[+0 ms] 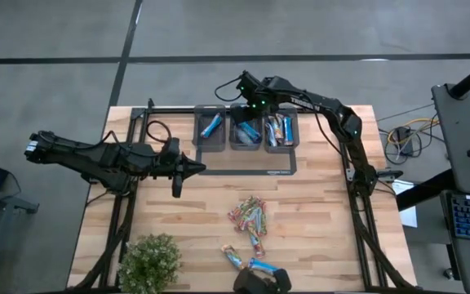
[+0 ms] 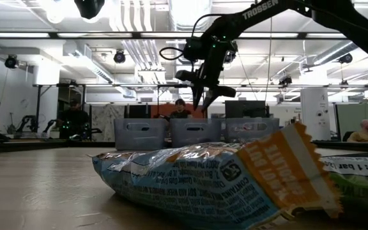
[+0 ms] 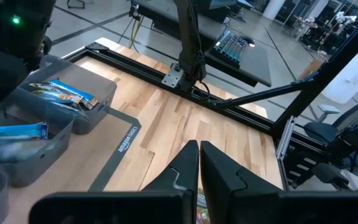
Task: Pick and place Granola Bars by type
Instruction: Put the yellow granola bar into the right black bin
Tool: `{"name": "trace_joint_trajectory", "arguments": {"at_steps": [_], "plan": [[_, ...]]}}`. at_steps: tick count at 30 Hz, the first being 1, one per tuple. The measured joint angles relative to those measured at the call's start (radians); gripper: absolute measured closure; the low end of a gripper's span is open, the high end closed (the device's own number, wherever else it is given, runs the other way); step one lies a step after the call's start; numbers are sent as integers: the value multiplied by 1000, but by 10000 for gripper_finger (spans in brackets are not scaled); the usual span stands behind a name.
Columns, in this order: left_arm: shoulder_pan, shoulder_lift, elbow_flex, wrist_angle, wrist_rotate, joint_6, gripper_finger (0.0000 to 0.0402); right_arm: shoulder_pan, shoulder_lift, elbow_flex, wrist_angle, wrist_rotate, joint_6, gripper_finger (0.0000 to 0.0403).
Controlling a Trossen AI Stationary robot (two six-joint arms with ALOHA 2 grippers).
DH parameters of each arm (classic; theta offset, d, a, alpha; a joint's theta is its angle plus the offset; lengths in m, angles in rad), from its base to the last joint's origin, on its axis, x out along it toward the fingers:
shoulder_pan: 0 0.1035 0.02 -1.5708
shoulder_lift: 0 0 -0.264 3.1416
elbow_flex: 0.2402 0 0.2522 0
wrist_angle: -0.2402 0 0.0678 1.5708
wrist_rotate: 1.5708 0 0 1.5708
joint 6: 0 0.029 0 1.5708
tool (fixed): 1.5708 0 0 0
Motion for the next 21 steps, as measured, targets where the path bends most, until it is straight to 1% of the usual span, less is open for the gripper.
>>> {"name": "trace_joint_trajectory", "arguments": {"at_steps": [7, 12, 16, 21], "plan": [[0, 0, 0, 0, -11, 0, 401, 0, 0, -2, 0, -1, -4, 256], [0, 0, 0, 0, -12, 0, 401, 2, 0, -2, 0, -4, -25, 244], [0, 0, 0, 0, -16, 0, 401, 15, -2, -2, -8, -15, -45, 246], [0, 0, 0, 0, -16, 0, 401, 42, -7, -2, -28, -14, -54, 264]]}}
